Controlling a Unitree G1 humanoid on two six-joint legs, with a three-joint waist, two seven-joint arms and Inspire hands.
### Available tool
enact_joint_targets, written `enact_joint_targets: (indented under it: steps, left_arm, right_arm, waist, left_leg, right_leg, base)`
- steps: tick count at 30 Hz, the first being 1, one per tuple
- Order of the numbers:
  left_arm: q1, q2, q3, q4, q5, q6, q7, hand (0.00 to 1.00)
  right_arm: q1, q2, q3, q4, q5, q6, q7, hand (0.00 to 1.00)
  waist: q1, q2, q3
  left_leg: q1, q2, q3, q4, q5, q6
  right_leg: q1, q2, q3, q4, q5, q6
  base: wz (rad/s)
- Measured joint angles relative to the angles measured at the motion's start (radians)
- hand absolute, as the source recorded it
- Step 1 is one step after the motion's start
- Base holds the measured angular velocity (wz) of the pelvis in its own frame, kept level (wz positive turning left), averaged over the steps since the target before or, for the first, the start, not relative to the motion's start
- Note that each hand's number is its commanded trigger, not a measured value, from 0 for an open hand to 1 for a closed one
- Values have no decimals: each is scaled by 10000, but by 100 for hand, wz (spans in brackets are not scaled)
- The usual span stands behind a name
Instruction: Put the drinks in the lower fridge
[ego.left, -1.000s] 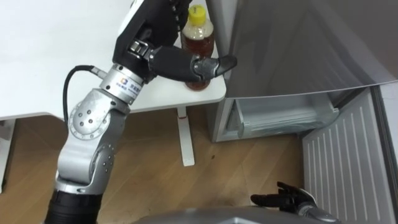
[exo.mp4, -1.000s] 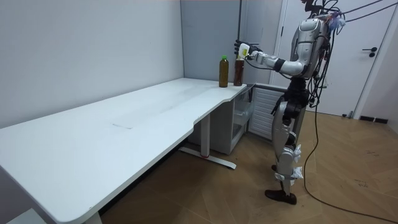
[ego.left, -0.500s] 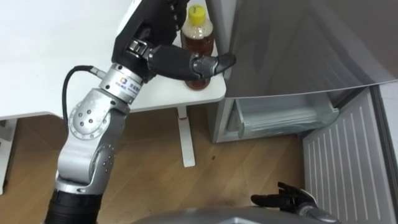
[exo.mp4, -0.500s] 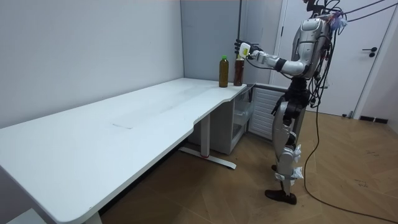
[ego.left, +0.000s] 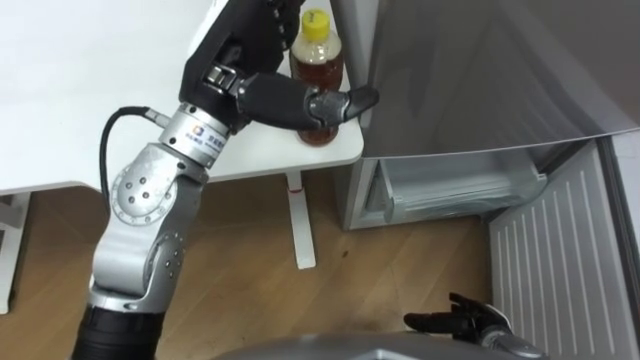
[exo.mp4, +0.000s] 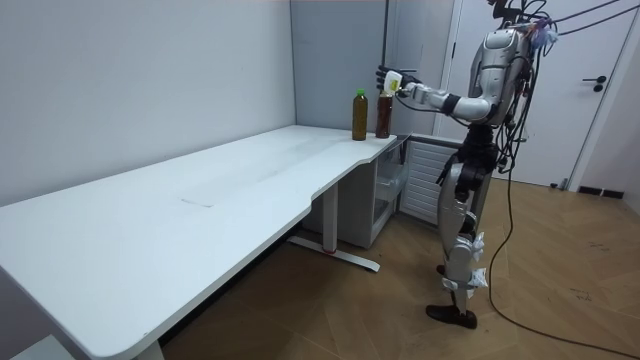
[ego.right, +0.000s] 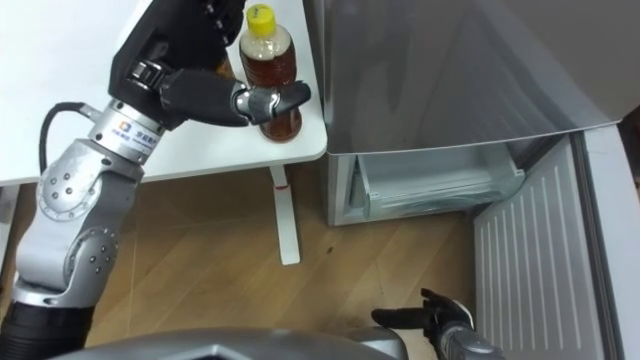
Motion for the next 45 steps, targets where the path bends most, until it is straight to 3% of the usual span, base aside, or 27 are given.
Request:
enact_joint_targets:
  steps: [20,37,45]
  left_arm:
    - [216,118,3,744,3,-1,245,0]
    - [224,112,-3,1020,-2,-5,337,0]
    - [222,81,-4,1322,0,-2,343,0]
  right_arm:
    - [-5,18,9,9,63,-2,-288,0]
    - [41,-22,14,2,73,-115,-395,0]
    - [41,-55,25,7,61,-101,-462,0]
  waist:
    - [10,30,16]
    - [14,184,45]
    - [1,242,24]
  left_leg:
    - [-4,-1,6,-4,0,0]
    - [149,-1,5,-108,-2,-1]
    - [155,0,7,-122,-1,-2]
  right_leg:
    - [19,1,-8,-29,0,0]
    - [127,10,-14,-31,0,0]
    - [107,17,5,-29,0,0]
  base:
    - [0]
    - [0]
    - [0]
